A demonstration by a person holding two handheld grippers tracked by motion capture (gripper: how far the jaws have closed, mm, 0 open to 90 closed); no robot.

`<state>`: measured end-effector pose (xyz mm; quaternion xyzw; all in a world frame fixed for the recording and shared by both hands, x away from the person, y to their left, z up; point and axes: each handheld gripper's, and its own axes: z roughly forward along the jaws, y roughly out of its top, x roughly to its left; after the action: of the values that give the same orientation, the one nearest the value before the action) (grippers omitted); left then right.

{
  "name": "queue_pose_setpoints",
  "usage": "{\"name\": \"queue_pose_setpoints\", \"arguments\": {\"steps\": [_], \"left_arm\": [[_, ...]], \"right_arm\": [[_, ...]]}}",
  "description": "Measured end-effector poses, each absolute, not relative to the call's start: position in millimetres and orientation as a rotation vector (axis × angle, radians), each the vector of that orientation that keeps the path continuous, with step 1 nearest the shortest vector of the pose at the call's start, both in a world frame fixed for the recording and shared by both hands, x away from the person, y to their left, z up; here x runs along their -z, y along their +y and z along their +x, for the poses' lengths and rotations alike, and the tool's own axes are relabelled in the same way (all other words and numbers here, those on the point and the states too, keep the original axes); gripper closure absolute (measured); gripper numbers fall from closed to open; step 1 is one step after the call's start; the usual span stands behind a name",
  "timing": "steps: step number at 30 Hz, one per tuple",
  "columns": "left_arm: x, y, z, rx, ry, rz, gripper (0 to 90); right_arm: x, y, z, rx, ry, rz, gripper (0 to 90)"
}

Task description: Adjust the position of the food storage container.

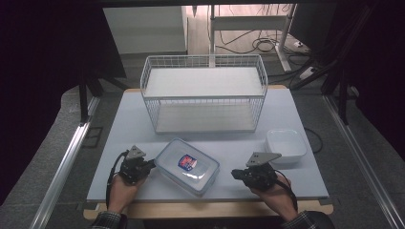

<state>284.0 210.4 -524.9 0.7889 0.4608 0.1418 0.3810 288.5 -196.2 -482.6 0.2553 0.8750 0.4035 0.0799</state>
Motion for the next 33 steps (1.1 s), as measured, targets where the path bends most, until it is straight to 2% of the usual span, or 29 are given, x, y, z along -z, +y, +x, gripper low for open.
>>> {"name": "queue_pose_setpoints", "arguments": {"steps": [7,26,33], "left_arm": [[522.3,187.9,278.6,-0.326,1.120,2.051,89.8],[521.3,172.1,275.2,-0.219,1.088,2.041,89.8],[521.1,162.0,274.4,-0.185,1.068,2.048,89.8]], "right_arm": [[488.4,-190.1,286.3,-1.192,2.650,0.778,85.4],[492.8,-202.6,294.8,-1.073,2.612,0.900,88.0],[494.6,-208.8,309.6,-1.057,2.547,0.954,88.2]]}}
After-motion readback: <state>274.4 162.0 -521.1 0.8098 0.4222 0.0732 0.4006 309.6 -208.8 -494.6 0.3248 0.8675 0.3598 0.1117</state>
